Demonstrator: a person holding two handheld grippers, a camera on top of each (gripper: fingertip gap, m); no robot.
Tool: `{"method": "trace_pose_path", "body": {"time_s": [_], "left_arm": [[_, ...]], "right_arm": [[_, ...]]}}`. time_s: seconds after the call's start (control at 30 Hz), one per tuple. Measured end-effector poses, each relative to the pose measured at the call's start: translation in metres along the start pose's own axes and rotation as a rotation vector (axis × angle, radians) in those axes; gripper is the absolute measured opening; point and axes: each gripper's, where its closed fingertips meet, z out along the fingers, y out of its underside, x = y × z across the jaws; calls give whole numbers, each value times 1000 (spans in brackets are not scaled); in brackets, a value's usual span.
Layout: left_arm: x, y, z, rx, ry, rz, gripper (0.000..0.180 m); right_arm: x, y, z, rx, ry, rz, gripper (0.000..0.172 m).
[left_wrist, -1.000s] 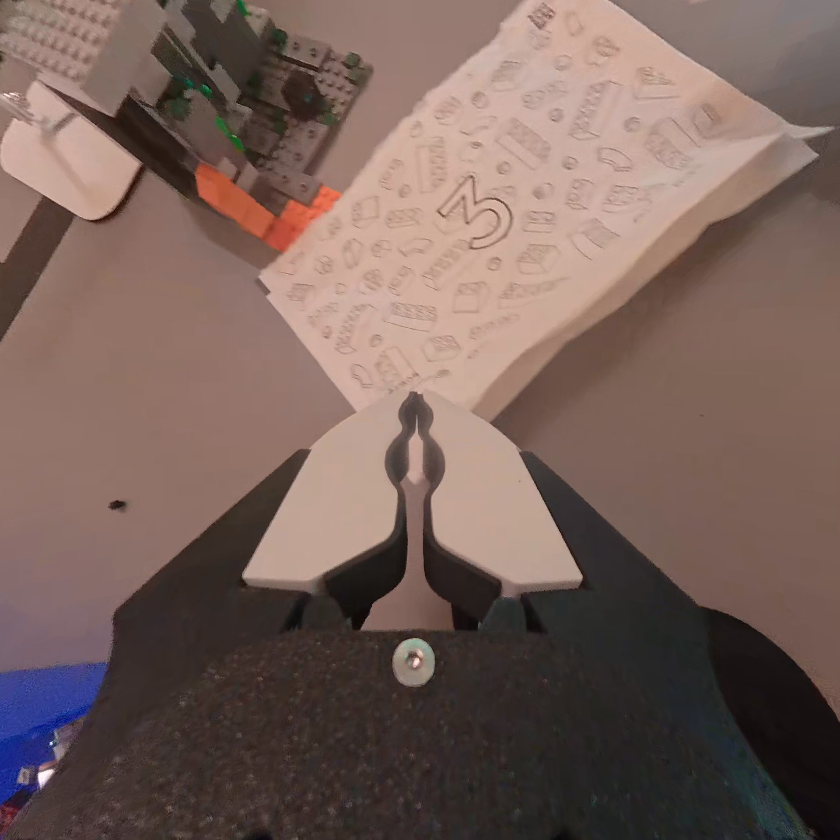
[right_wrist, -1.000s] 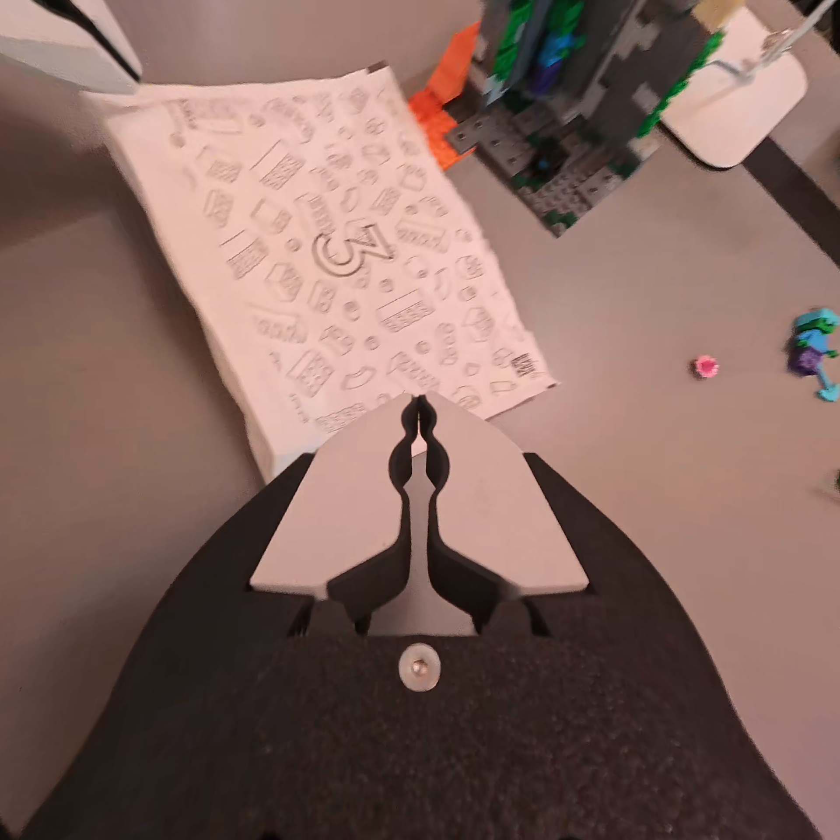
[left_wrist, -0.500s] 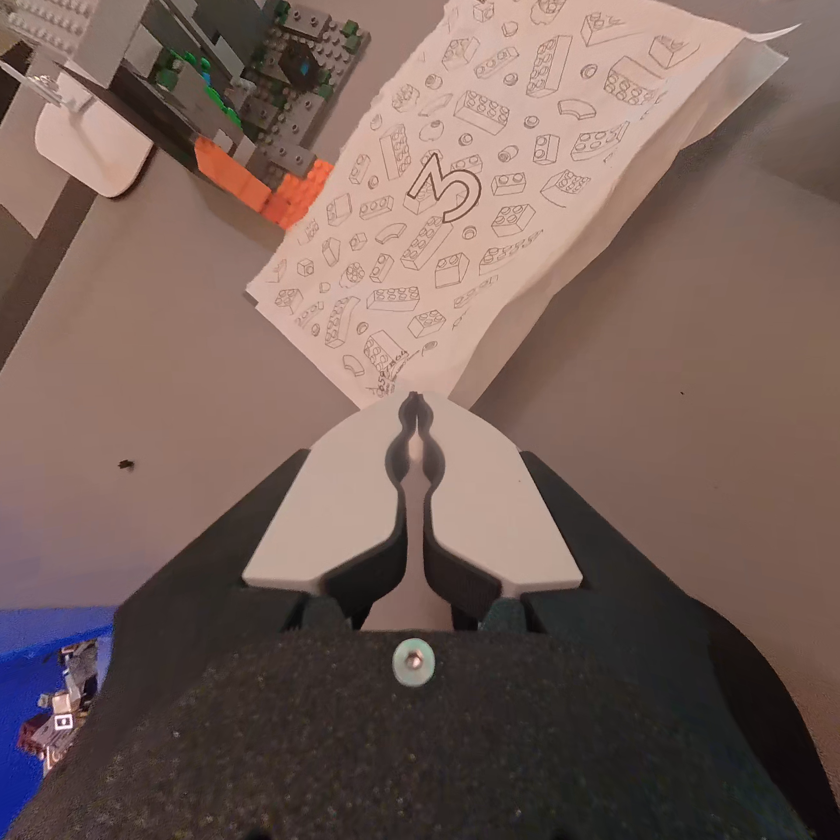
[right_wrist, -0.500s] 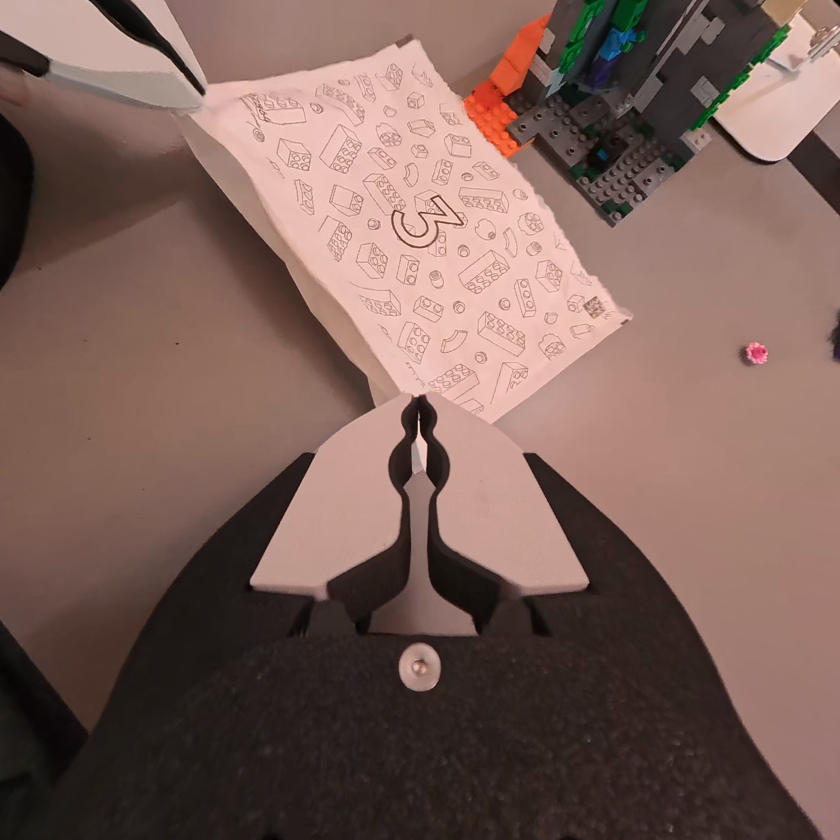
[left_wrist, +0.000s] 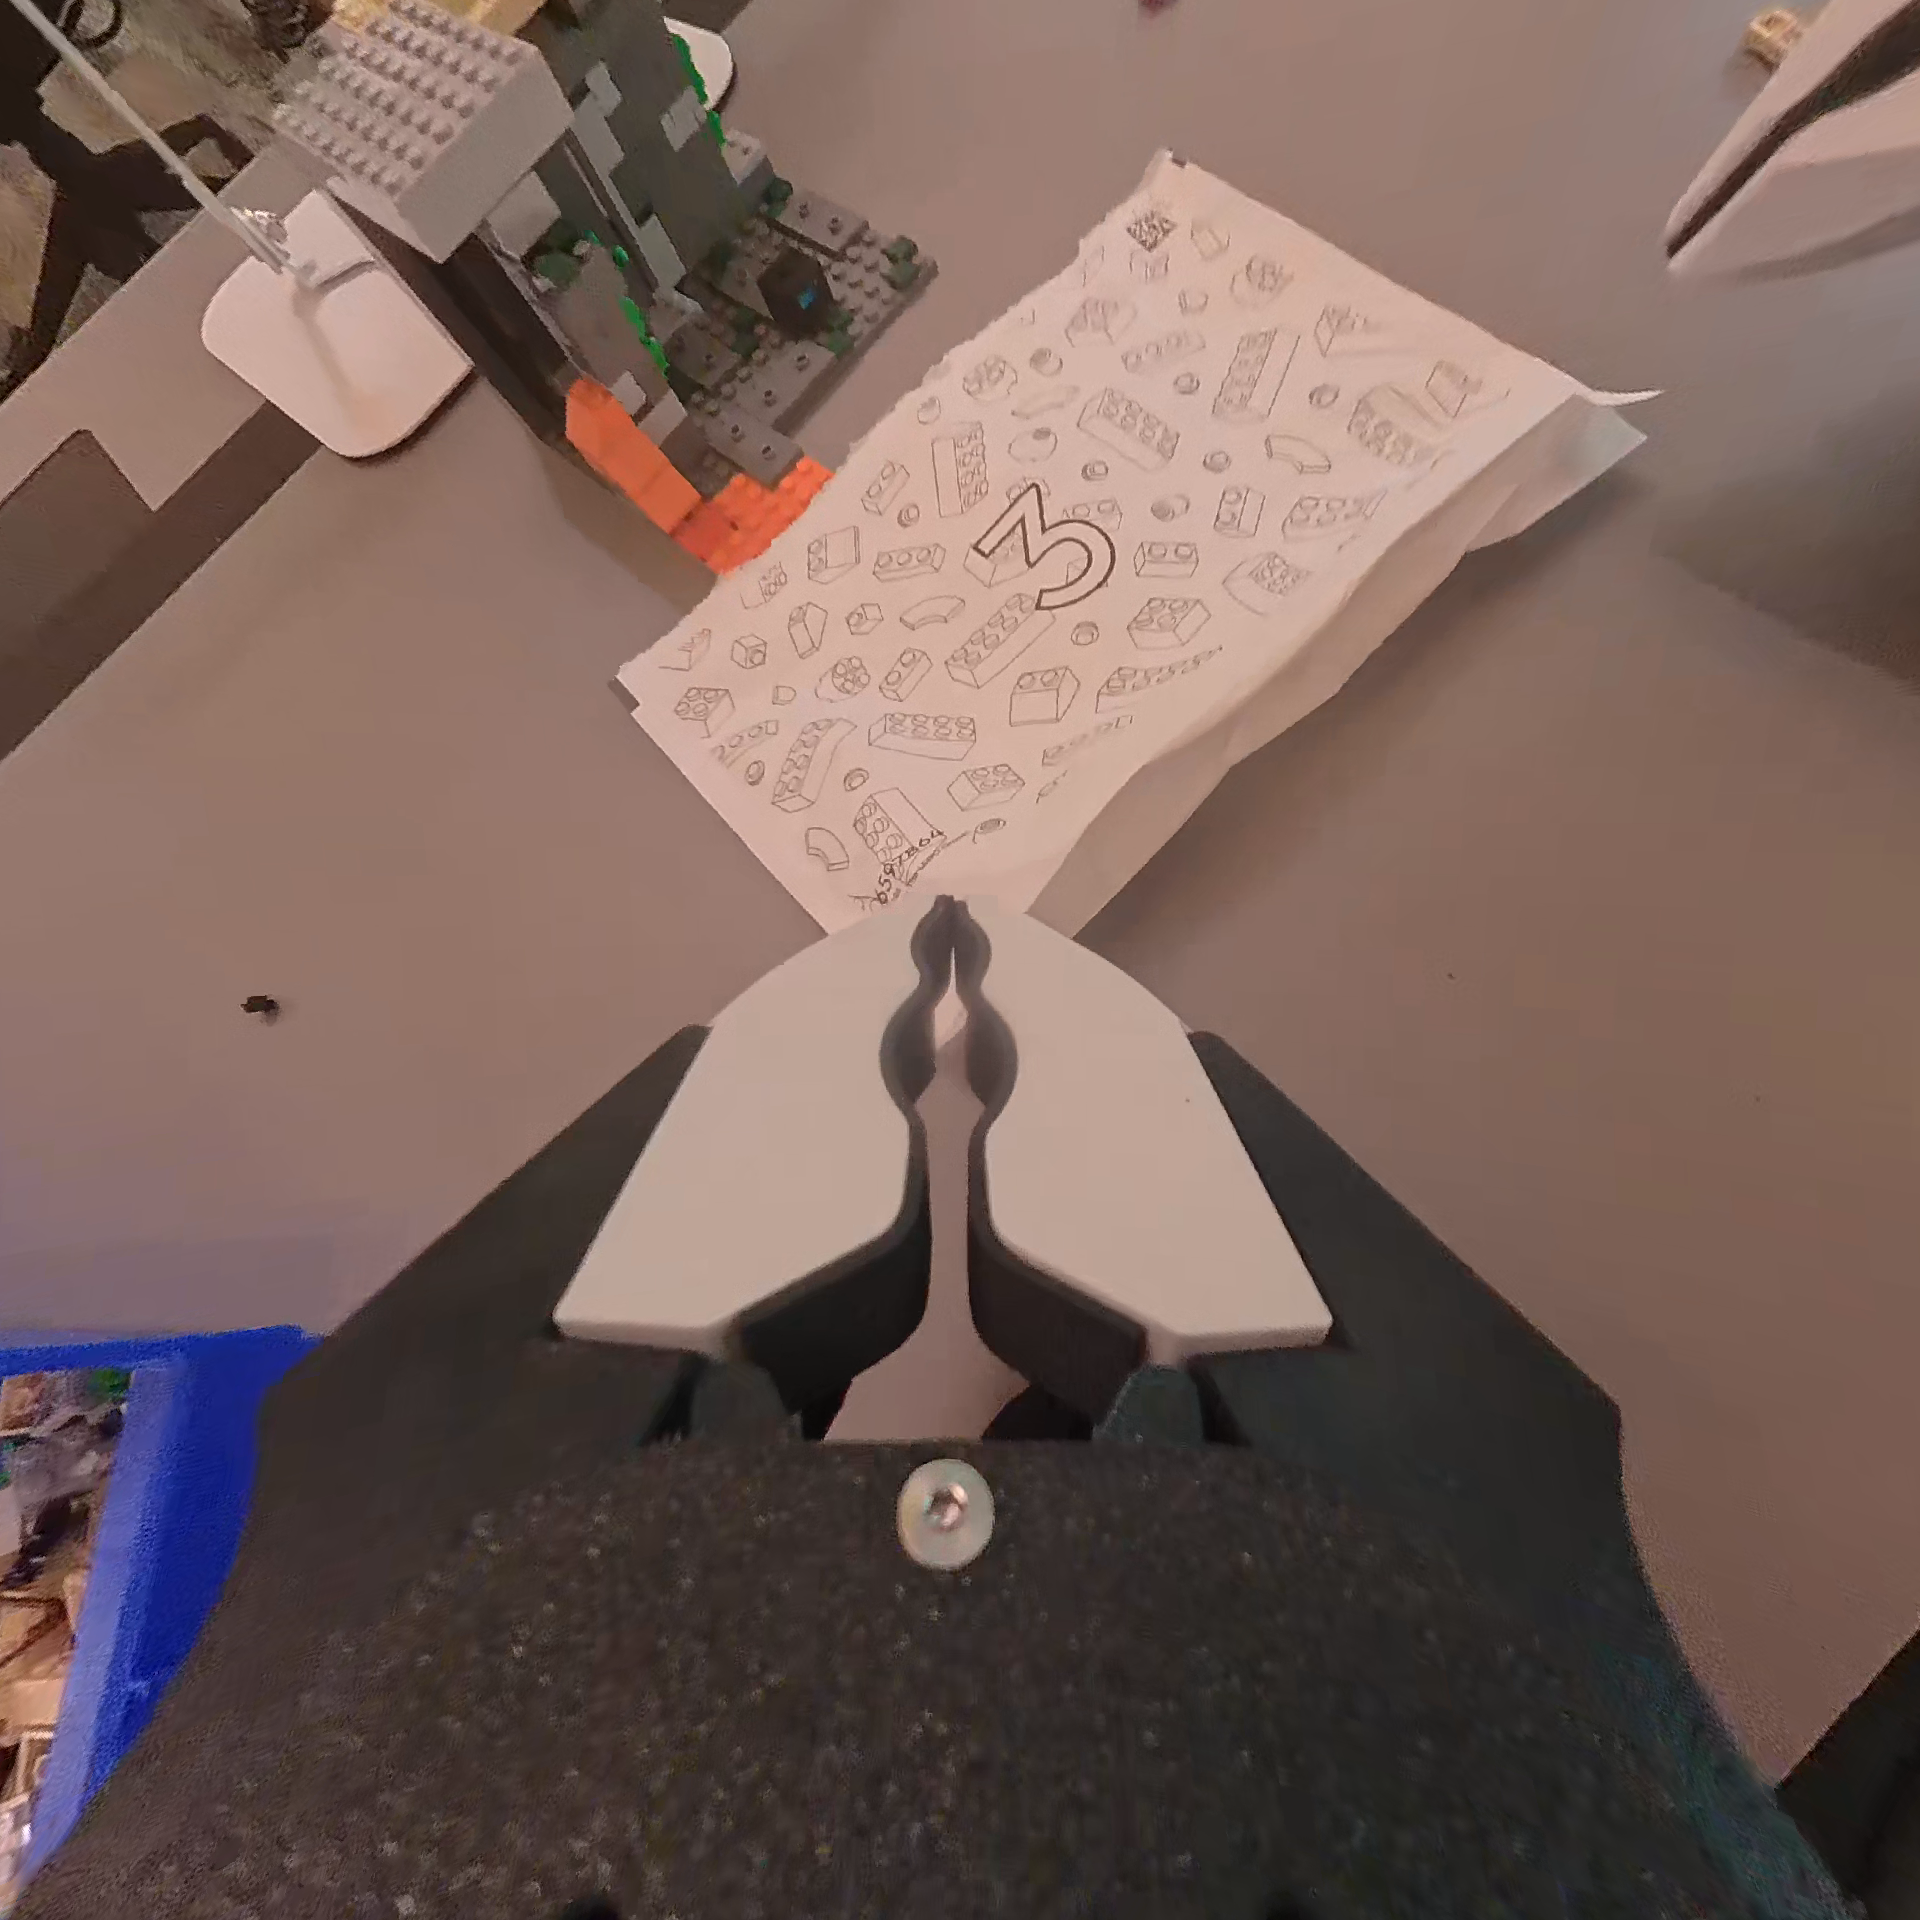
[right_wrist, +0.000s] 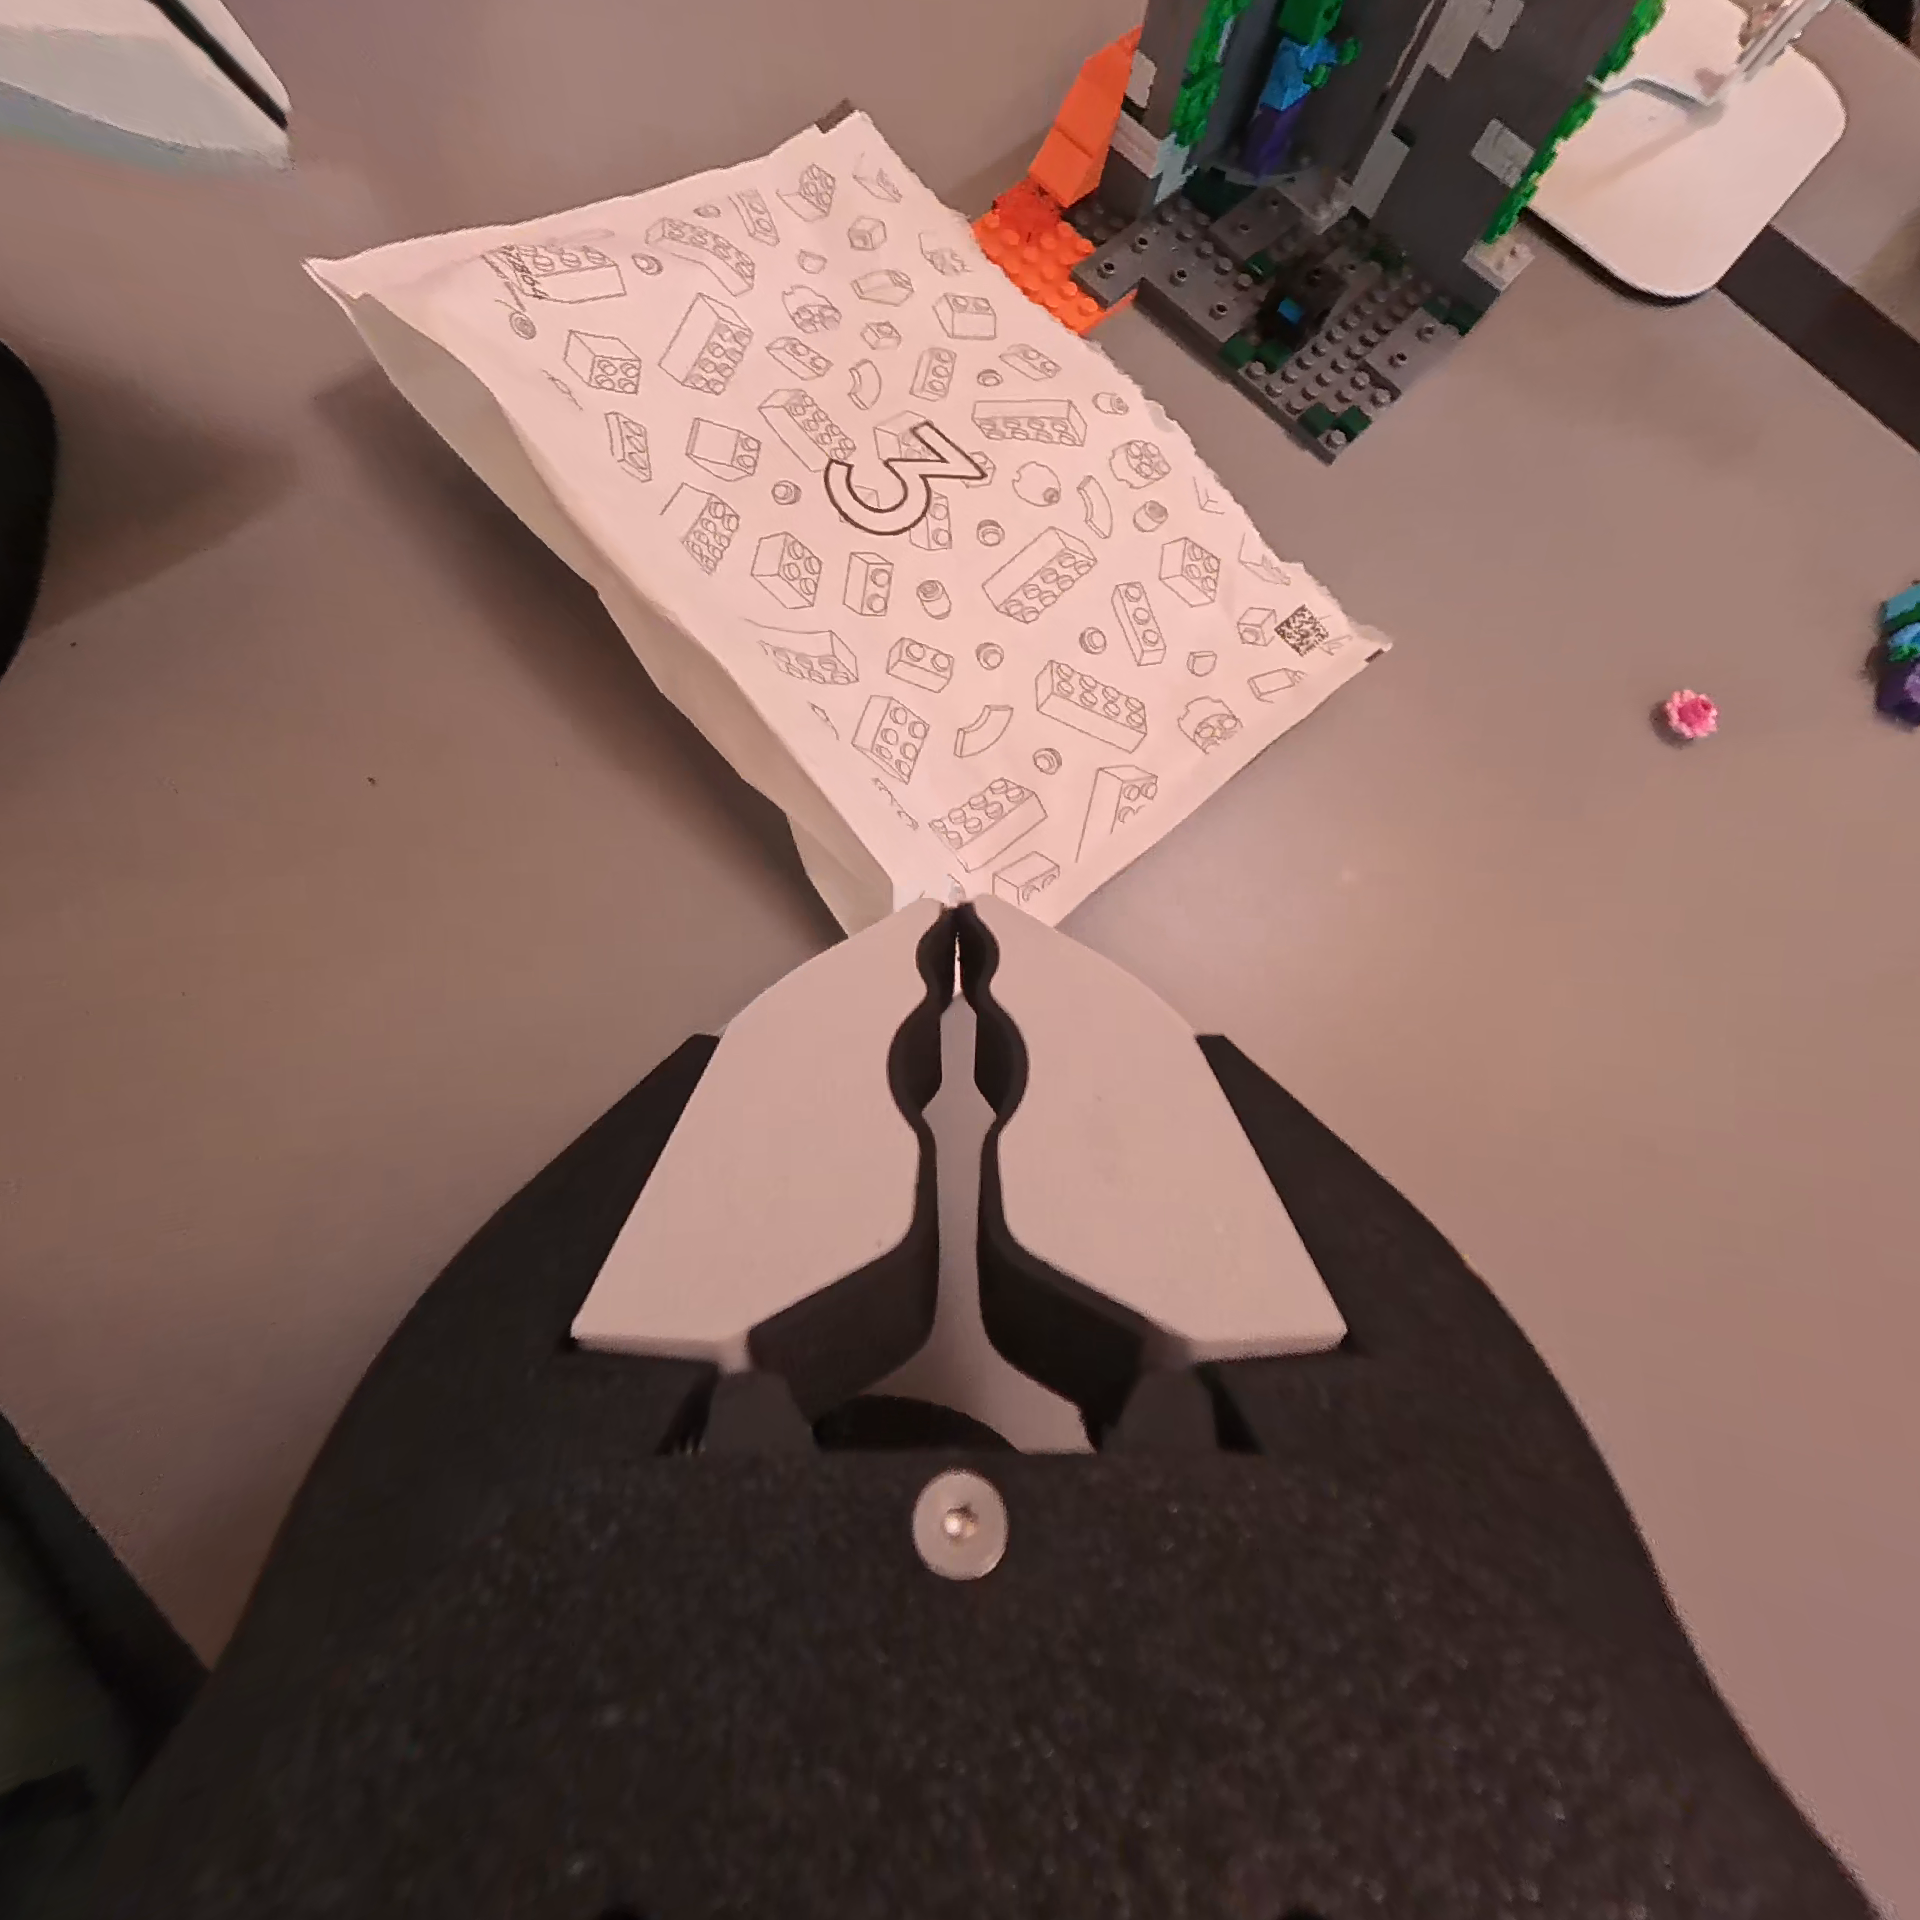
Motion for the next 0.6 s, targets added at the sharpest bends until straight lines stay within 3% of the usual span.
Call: {"method": "trace_pose_path", "body": {"time_s": [0.2, 0.33, 0.5, 0.6], "left_arm": [[-11, 8, 9, -21, -7, -44, 0], [-28, 9, 10, -18, -25, -63, 0], [-45, 10, 8, 4, -43, -97, 15], [-47, 12, 4, 35, -54, -114, 19]], "right_arm": [[7, 7, 1, 5, -13, 6, 1], [17, 2, 1, 30, -60, 29, 14], [45, 7, 21, -75, -151, 52, 35], [56, 6, 41, -151, -233, 90, 38]]}}
